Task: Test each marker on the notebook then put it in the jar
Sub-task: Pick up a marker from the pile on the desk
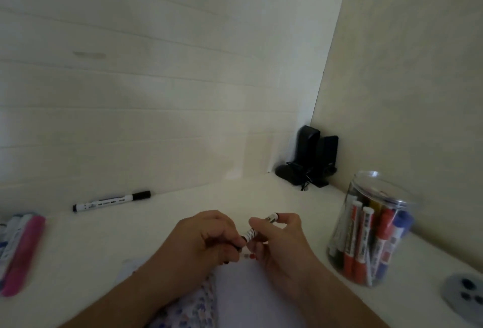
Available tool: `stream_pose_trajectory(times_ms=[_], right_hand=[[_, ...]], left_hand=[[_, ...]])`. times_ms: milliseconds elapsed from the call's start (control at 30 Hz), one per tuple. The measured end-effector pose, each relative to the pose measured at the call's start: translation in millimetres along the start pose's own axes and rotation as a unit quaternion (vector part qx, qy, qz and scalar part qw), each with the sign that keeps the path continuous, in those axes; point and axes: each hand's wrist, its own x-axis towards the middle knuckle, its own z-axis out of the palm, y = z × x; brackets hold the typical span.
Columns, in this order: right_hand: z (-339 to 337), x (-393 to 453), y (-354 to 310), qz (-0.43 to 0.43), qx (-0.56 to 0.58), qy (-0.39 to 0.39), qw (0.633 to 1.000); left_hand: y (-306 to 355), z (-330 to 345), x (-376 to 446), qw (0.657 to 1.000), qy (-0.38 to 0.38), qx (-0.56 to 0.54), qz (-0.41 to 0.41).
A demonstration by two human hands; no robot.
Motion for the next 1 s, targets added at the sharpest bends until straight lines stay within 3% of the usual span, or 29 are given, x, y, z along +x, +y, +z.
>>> stream_pose_trajectory(times_ms=[100,200,300,400,500,600,700,833,1000], right_hand=[[4,-5,-6,-0.056,-0.023,0.002,0.998],[9,-20,-17,-0.174,-0.121,0.021,0.977],[4,-38,-42,-0.271,-0.252,0.042,0.928],[-20,-57,-88,-0.34,-0.302,0.076,0.887],[-55,-81,-142,-0.4,-0.376,0.165,0.819],[-92,-90,-180,-0.413,-0.392,0.248,0.784],[-118,-81,-189,-0.398,-0.397,0.291,0.774],[-129,-63,-180,-0.369,-0.407,0.295,0.782],[-113,-53,-176,-0.364,-0.487,0.261,0.75]], left_hand=[[-1,-5,3,0.999,-0.003,-0.021,-0.035],[-1,-8,4,0.995,-0.068,0.032,-0.058],[-4,-9,1,0.985,-0.133,0.095,-0.048],[-6,-6,-3,0.972,-0.182,0.143,-0.028],[-11,-5,-7,0.967,-0.194,0.16,-0.046],[-13,-4,-9,0.965,-0.2,0.164,-0.052],[-12,-4,-7,0.965,-0.202,0.16,-0.055],[-16,-3,-8,0.967,-0.194,0.159,-0.042],[-18,-4,-10,0.969,-0.193,0.148,-0.046]])
